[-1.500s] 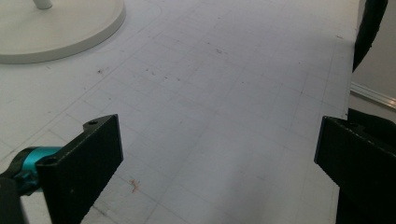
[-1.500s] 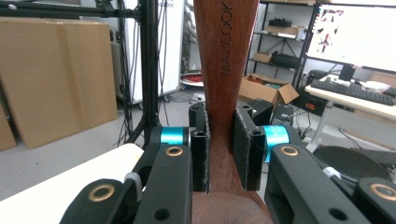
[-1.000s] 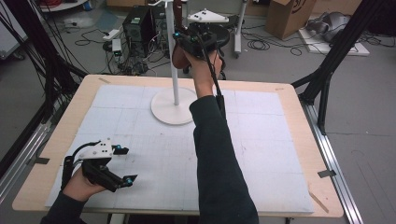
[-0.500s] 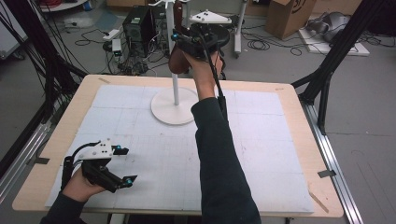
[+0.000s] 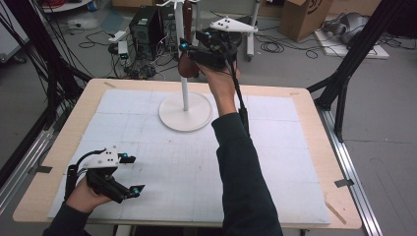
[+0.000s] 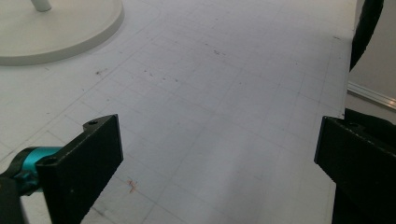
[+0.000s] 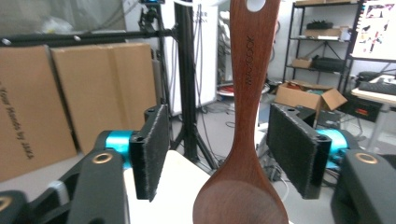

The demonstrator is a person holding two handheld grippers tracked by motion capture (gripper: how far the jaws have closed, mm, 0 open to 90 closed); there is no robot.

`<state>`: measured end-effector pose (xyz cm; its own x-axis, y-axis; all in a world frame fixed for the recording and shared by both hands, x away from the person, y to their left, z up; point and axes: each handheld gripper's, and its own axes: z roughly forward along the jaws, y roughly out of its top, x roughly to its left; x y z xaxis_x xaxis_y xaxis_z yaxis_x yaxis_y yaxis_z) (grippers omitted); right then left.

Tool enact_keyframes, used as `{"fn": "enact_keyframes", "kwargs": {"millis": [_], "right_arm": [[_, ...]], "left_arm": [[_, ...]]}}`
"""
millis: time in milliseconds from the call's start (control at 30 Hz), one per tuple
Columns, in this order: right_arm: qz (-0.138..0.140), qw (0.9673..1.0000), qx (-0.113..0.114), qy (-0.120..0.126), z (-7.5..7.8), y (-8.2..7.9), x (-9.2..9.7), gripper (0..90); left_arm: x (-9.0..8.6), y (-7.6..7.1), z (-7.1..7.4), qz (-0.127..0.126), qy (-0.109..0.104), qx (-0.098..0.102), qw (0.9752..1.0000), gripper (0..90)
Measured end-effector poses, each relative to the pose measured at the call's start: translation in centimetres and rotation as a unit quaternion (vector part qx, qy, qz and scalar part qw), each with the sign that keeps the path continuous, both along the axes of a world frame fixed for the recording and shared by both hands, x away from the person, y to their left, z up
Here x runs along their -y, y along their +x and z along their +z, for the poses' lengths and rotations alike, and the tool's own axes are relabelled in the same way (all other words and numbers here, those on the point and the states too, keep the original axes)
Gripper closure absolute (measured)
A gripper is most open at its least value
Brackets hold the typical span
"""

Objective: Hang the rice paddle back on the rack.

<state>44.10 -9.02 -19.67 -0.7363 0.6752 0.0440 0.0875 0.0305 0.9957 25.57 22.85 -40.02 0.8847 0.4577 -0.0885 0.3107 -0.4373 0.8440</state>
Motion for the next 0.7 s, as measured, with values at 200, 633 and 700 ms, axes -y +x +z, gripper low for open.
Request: {"fn": "enact_keyframes", "kwargs": {"millis": [200, 633, 700], "right_arm": [[0.009, 0.9997, -0.006, 0.021, -0.3, -1.2, 1.4, 16.9], [0.032, 0.9984, 0.001, 0.047, -1.7, -4.3, 3.9, 8.0], [0.033, 0.9986, -0.001, 0.04, -2.0, -4.7, 4.2, 8.0]], "left_arm": [[0.3, 0.0, -0.1, 0.0, 0.003, -0.001, 1.0, 1.7], [0.3, 0.0, 0.0, -0.002, 0.0, -0.001, 1.0, 1.7], [0.3, 0.0, 0.0, -0.001, 0.0, -0.002, 1.0, 1.7]]}}
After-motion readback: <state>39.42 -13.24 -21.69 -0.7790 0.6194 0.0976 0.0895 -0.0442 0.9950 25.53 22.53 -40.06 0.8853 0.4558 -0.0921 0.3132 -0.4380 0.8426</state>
